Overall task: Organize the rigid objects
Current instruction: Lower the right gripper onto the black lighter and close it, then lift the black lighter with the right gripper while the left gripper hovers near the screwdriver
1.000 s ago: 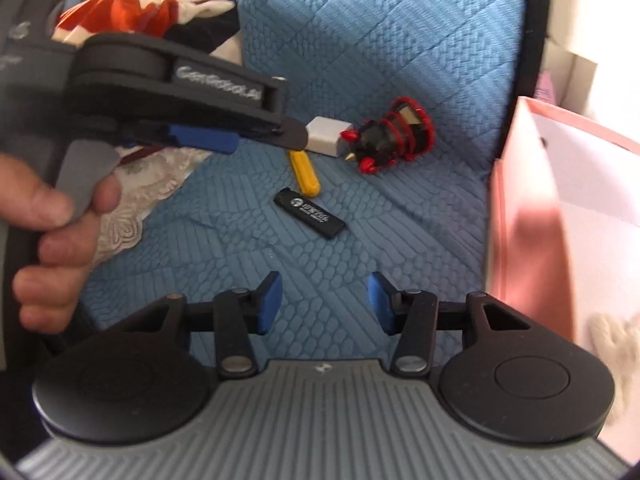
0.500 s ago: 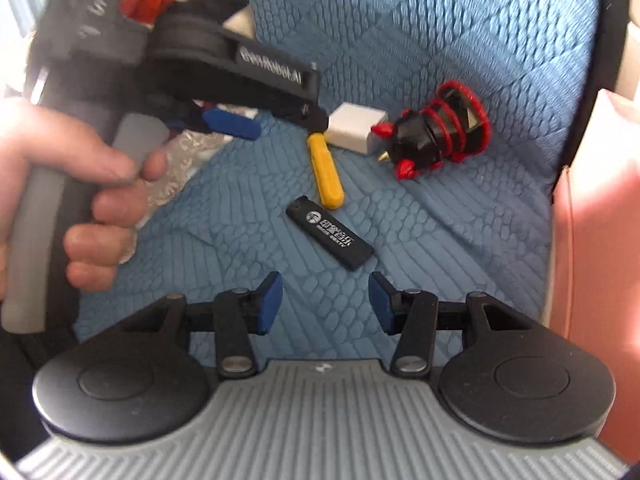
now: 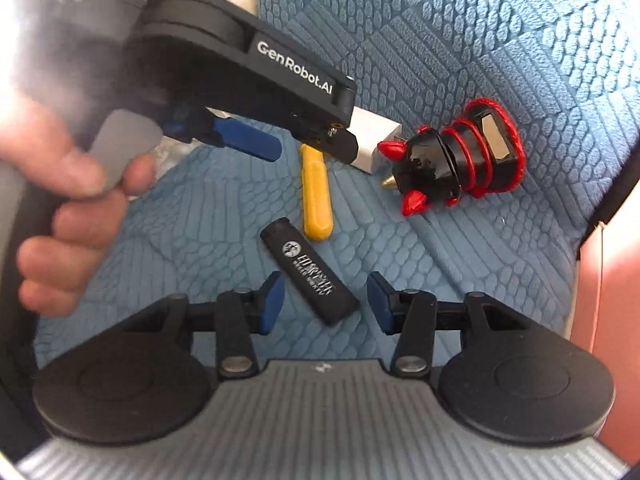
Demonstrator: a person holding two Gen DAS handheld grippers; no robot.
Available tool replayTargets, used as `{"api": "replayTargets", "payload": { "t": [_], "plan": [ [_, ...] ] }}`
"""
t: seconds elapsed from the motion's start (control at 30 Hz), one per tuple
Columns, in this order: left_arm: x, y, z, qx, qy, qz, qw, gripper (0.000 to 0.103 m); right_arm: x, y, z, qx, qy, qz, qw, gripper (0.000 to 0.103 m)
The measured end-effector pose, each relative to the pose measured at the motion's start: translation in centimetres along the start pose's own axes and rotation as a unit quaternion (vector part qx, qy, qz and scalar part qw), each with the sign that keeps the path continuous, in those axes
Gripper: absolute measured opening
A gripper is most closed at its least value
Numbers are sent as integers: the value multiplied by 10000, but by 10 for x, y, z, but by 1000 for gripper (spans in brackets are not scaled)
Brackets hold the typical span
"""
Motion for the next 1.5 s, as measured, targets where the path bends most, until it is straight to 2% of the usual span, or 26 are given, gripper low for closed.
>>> {"api": "replayTargets", "payload": {
  "t": [0.23, 0.33, 0.6, 0.77, 0.83, 0.97, 1.03, 1.17, 1.2, 1.27, 1.5],
  "plan": [
    [3, -10, -8, -125, 13, -84, 9999, 63, -7, 1, -10, -31, 87, 236, 9997, 43],
    [3, -13, -10, -269, -127, -66, 9995, 60, -11, 0, -9, -44, 3, 390, 9992, 34],
    [5, -19, -18, -367, -118, -90, 9992, 60, -11, -6, 0, -159, -95, 327, 9993, 29],
    [6, -22, -23, -352, -121, -138, 9992, 54, -8, -14, 9, -260, -195, 197, 9993, 28],
    [8, -24, -25, -353, -139, -174, 9991, 47, -6, -18, 15, -300, -258, 139, 9991, 28],
    [15, -33, -26, -230, -42, -418, 9989, 39, -7, -29, 26, -373, -420, -1, 9984, 28],
    [15, -35, -26, -255, -70, -352, 9990, 32, -8, -34, 32, -404, -466, -100, 9980, 27],
    [14, -41, -20, -301, -53, -345, 9989, 25, -14, -40, 39, -479, -598, -155, 9969, 27],
    [14, -43, -18, -316, -50, -352, 9989, 21, -16, -41, 41, -503, -615, -163, 9967, 27],
    [14, -48, -13, -367, -79, -392, 9985, 6, -19, -43, 44, -539, -671, -163, 9962, 27],
    [8, -74, 4, -466, -137, -430, 9979, 4, -32, -56, 53, -618, -808, -330, 9943, 27]
  ]
}}
Point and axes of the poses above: each gripper's, at about its wrist camera, not at the fingertips, and z roughly against the way its jaws point, x to its right, y to its top, the point moved 1 cm from there along -z, roughly the way its jaws point, and after that the axes turned 14 degrees about z, right-handed, at the moved point
